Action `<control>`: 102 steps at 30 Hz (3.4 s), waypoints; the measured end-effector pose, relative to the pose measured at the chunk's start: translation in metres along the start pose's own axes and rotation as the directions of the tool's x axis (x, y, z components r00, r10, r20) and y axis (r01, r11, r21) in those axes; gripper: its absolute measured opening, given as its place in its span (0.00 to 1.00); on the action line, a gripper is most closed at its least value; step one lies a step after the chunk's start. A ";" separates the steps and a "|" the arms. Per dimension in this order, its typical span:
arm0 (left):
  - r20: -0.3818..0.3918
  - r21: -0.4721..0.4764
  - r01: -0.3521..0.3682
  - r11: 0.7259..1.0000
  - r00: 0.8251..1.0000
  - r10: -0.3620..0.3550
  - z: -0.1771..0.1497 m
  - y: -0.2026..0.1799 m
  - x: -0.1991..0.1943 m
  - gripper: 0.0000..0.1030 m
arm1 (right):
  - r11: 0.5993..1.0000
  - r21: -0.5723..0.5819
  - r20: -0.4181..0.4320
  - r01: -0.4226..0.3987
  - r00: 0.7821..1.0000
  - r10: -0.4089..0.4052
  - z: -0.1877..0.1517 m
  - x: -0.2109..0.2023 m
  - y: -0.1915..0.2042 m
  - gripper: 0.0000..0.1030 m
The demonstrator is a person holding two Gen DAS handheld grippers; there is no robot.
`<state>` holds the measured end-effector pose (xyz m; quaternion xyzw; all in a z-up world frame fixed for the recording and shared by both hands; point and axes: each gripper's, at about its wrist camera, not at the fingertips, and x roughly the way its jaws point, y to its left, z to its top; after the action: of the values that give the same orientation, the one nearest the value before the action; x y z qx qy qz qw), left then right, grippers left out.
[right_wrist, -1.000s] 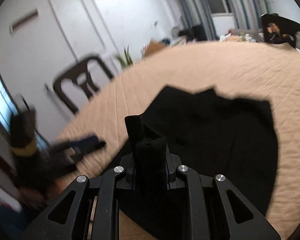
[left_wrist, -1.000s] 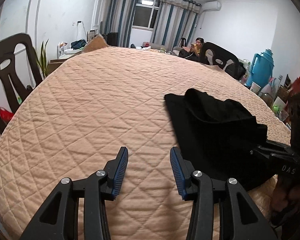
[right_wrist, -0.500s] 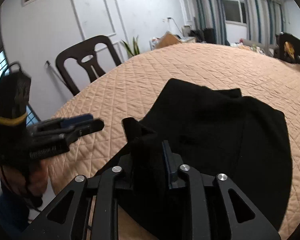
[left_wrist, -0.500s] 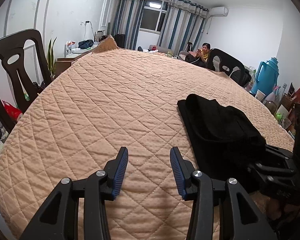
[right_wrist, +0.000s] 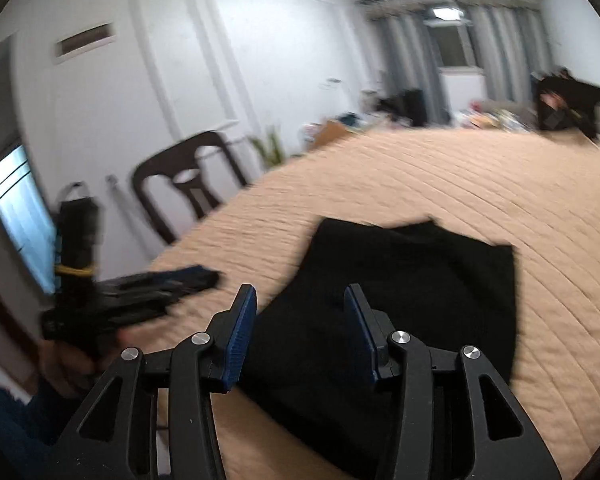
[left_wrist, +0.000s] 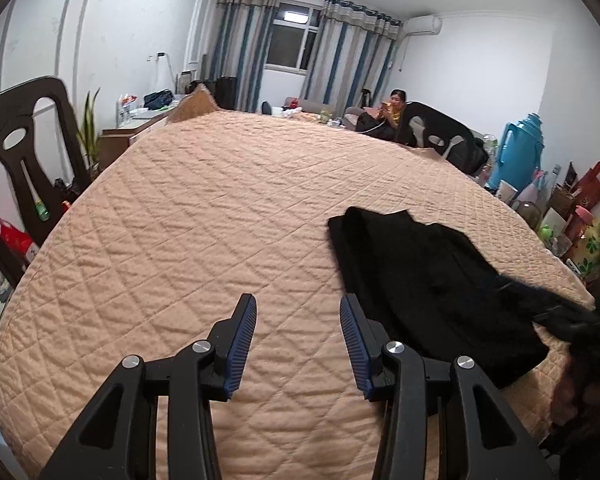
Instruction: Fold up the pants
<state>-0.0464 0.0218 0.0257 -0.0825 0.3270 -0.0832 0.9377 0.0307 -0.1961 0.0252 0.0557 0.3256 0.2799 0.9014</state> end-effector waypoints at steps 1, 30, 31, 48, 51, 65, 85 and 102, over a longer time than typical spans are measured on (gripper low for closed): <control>0.001 0.007 0.012 1.000 1.000 -0.012 0.002 -0.004 0.001 0.45 | 0.999 0.016 -0.029 0.038 0.999 -0.037 -0.004 0.005 -0.007 0.44; -0.134 0.185 0.117 0.976 0.987 -0.093 0.038 -0.068 0.074 0.49 | 0.990 0.081 -0.072 0.120 0.991 -0.114 0.034 0.024 -0.075 0.11; -0.129 0.176 0.125 0.976 0.986 -0.103 0.034 -0.067 0.067 0.49 | 0.990 0.078 -0.066 0.115 0.992 -0.110 0.030 0.020 -0.072 0.11; -0.097 0.125 0.096 0.988 0.992 -0.084 -0.012 -0.056 0.026 0.50 | 0.985 -0.060 -0.002 0.163 0.987 -0.163 -0.035 -0.014 -0.025 0.12; -0.098 0.117 0.098 0.988 0.991 -0.087 -0.012 -0.056 0.027 0.52 | 0.985 -0.060 0.007 0.163 0.987 -0.163 -0.036 -0.015 -0.025 0.12; -0.086 0.112 0.094 0.989 0.993 -0.085 -0.014 -0.056 0.025 0.54 | 0.983 -0.055 0.031 0.175 0.984 -0.173 -0.042 -0.021 -0.021 0.12; -0.195 -0.070 0.199 0.977 0.958 -0.209 0.022 -0.031 0.075 0.60 | 0.955 0.294 -0.112 0.029 0.994 0.004 -0.002 0.006 -0.101 0.41; -0.195 -0.151 0.266 0.952 0.936 -0.292 0.013 -0.034 0.067 0.61 | 0.918 0.379 -0.097 -0.113 0.982 0.161 -0.015 0.004 -0.096 0.42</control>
<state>0.0096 -0.0242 0.0029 -0.1761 0.4159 -0.2038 0.8686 0.0691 -0.2756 -0.0154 0.2303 0.4244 0.2784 0.8302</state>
